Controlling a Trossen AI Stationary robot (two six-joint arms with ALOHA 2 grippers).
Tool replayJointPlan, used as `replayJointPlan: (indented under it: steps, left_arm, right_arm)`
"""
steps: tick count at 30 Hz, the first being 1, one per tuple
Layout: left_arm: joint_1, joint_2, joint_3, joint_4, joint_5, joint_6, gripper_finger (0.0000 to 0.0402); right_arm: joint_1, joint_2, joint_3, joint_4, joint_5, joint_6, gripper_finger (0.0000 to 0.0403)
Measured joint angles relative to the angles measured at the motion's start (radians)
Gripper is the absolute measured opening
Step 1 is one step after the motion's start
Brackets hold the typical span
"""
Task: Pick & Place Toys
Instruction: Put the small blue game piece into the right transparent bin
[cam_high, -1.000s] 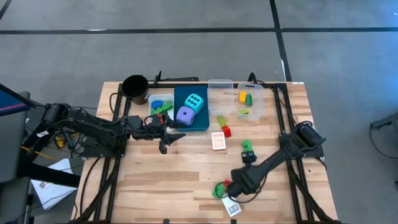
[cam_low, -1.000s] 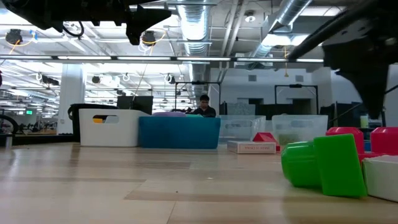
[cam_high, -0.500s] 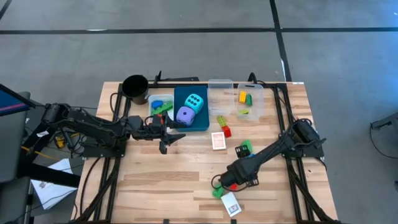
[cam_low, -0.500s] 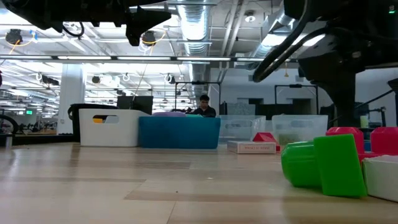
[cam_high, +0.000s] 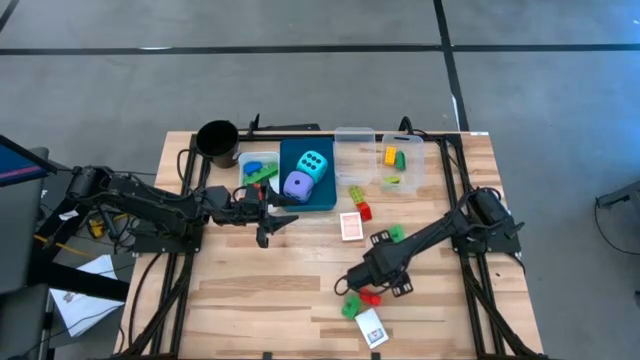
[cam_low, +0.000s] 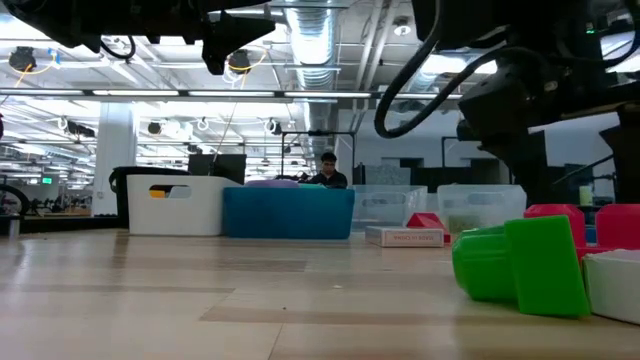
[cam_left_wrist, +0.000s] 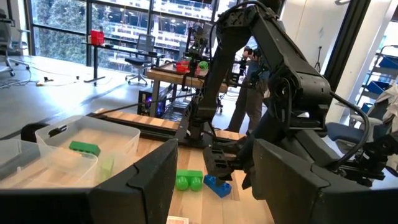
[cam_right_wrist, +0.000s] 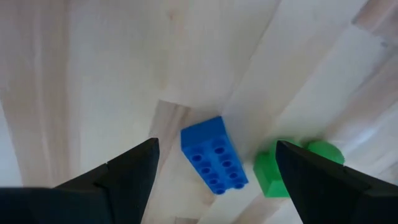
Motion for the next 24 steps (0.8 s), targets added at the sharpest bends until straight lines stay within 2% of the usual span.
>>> replayJointPlan:
  steps: [5, 14, 24]
  left_arm:
    - [0.000, 0.000, 0.000, -0.002, 0.000, 0.000, 0.0204]
    - [0.000, 0.000, 0.000, -0.002, 0.000, 0.000, 0.0204]
    - [0.000, 0.000, 0.000, -0.002, 0.000, 0.000, 0.0204]
  right_arm:
    - [-0.012, 0.000, -0.003, -0.033, -0.003, -0.002, 0.0317]
    - [-0.038, 0.000, -0.100, 0.062, -0.029, -0.005, 0.0317]
    - [-0.033, 0.000, -0.135, 0.063, -0.048, -0.041, 0.0317]
